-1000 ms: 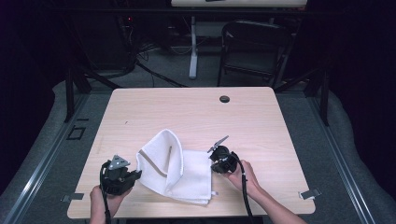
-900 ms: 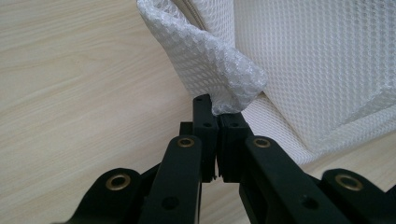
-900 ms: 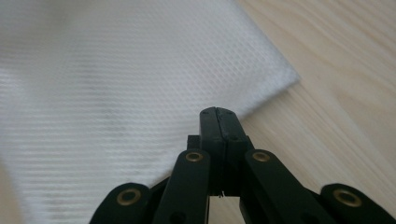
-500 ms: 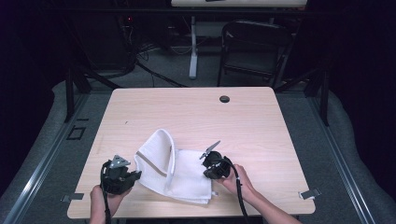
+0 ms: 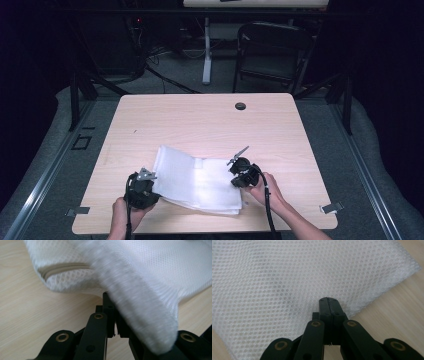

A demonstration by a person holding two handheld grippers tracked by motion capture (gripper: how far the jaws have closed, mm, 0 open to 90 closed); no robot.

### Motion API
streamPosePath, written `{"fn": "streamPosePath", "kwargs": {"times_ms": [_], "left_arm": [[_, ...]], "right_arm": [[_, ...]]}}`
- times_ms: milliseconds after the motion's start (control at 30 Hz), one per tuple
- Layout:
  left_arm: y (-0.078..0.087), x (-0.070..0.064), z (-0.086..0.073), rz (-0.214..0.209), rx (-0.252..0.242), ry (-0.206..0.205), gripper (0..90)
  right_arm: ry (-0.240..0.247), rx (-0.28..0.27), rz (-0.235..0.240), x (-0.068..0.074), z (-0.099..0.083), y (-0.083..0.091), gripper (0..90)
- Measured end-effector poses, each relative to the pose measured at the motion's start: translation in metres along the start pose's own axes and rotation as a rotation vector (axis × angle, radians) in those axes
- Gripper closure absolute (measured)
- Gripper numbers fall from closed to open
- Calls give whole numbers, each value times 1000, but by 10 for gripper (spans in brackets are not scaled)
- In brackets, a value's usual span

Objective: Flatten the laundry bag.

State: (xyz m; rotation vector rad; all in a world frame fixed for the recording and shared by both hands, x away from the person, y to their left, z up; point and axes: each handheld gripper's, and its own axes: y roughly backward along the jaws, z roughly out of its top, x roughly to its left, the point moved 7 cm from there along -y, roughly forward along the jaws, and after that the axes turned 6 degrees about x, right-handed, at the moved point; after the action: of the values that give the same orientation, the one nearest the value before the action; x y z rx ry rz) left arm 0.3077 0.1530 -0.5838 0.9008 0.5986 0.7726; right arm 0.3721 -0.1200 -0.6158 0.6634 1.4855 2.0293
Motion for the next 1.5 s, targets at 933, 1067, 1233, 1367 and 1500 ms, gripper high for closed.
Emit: {"fn": "streamPosePath", "kwargs": {"times_ms": [933,1067,1233,1367,1500], "left_arm": [[25,8,-6,-60,2,27,111],[25,9,-3,-52,-11,25,95],[20,10,5,-52,-19,4,90],[14,7,16,-72,-32,-10,81],[6,5,26,-69,-35,-30,79]], "right_arm": [[55,-68,1,-7,-9,30,499],[79,-90,7,8,-11,40,377],[138,-88,12,34,-19,43,377],[189,-56,24,52,-22,30,398],[227,-30,36,58,-22,22,424]]}}
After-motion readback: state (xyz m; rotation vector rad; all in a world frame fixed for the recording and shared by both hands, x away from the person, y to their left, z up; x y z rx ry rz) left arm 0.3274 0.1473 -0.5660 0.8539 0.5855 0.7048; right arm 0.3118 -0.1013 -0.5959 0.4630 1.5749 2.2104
